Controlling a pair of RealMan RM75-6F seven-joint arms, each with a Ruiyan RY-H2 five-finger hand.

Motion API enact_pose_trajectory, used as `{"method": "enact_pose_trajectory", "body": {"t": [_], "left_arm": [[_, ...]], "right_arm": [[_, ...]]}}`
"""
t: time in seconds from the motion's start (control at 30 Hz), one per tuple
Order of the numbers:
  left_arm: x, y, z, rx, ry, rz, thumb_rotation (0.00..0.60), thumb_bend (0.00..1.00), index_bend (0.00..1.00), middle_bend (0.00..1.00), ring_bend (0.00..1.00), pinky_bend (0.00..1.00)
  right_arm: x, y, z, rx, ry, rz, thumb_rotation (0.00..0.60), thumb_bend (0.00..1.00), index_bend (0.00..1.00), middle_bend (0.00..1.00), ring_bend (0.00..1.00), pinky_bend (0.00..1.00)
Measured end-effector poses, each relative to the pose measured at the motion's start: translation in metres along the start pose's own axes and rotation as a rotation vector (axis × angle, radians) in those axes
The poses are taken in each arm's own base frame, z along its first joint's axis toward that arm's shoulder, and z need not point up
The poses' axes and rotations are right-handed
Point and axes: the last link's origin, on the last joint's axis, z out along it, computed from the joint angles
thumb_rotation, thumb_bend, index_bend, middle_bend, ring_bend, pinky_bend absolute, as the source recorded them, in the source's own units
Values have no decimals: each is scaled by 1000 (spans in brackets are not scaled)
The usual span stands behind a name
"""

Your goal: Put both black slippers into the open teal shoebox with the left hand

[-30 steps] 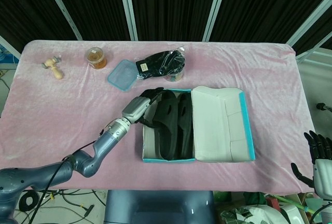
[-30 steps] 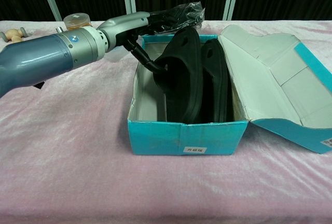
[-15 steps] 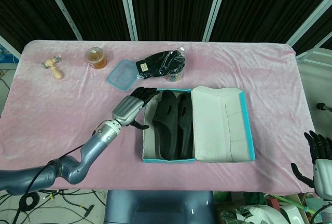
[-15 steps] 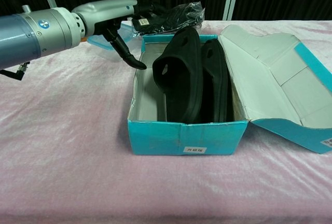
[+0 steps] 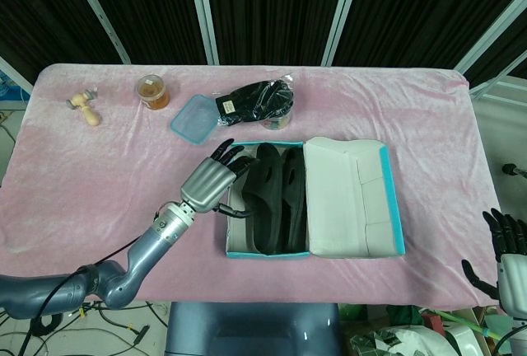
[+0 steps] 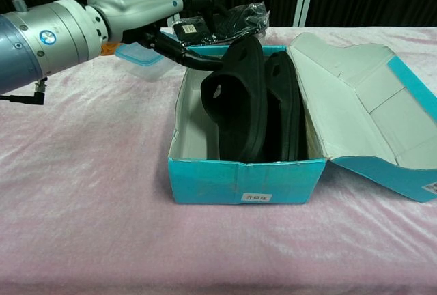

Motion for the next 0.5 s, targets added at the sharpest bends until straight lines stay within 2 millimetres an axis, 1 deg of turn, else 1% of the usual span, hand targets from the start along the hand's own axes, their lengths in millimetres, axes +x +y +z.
{"method": "enact_pose_trajectory", "body": {"t": [0.13, 0.33, 0.5], "left_arm": [[-7, 14, 6, -36, -41, -4, 172, 143, 140, 239, 84, 13], [-12, 29, 12, -81, -77, -40, 172, 140, 140, 239, 84, 14], [-12, 34, 13, -94, -83, -68, 172, 135, 140, 241, 84, 17]], "right_arm": [[0, 2, -2, -4, 2, 4, 600, 228, 0, 41, 0, 38], [0, 3, -3, -9, 3, 7, 600, 228, 0, 41, 0, 38], [0, 5, -3, -14, 4, 10, 600, 228, 0, 41, 0, 38]]}}
